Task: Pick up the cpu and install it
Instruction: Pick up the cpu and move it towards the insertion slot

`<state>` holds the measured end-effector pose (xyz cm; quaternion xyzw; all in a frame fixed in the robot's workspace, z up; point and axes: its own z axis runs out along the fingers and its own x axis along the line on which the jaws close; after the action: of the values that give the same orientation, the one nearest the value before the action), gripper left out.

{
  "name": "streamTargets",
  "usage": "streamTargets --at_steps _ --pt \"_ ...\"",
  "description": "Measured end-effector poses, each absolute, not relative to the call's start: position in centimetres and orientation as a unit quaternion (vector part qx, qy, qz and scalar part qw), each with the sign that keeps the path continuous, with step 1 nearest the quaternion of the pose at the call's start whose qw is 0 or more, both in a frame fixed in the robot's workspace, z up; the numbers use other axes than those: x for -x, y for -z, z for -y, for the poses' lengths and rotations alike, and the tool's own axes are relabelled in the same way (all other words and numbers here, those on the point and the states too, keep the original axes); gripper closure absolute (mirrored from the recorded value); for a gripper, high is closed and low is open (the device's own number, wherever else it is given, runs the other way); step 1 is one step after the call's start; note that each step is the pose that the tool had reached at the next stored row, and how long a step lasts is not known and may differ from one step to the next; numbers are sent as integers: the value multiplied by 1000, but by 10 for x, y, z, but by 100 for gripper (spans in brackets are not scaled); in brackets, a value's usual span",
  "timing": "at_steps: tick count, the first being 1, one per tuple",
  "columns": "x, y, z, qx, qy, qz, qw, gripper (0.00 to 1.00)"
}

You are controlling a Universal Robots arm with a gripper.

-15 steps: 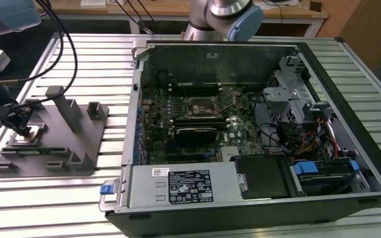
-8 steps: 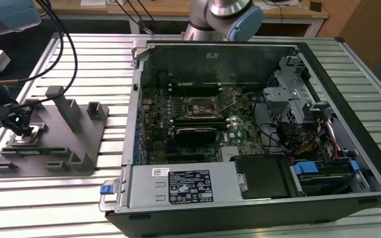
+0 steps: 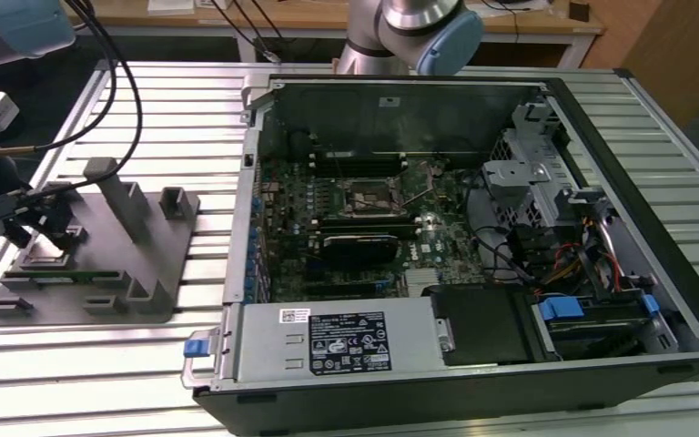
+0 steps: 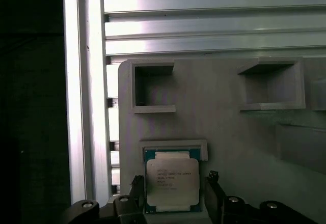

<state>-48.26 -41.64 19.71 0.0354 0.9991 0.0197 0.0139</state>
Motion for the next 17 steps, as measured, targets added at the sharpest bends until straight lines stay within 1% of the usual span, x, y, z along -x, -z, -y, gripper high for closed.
streamTargets --at_steps 1,17 --pt "483 -197 416 -35 -20 -999 14 41" --pt "483 -189 416 -35 -20 -999 14 41"
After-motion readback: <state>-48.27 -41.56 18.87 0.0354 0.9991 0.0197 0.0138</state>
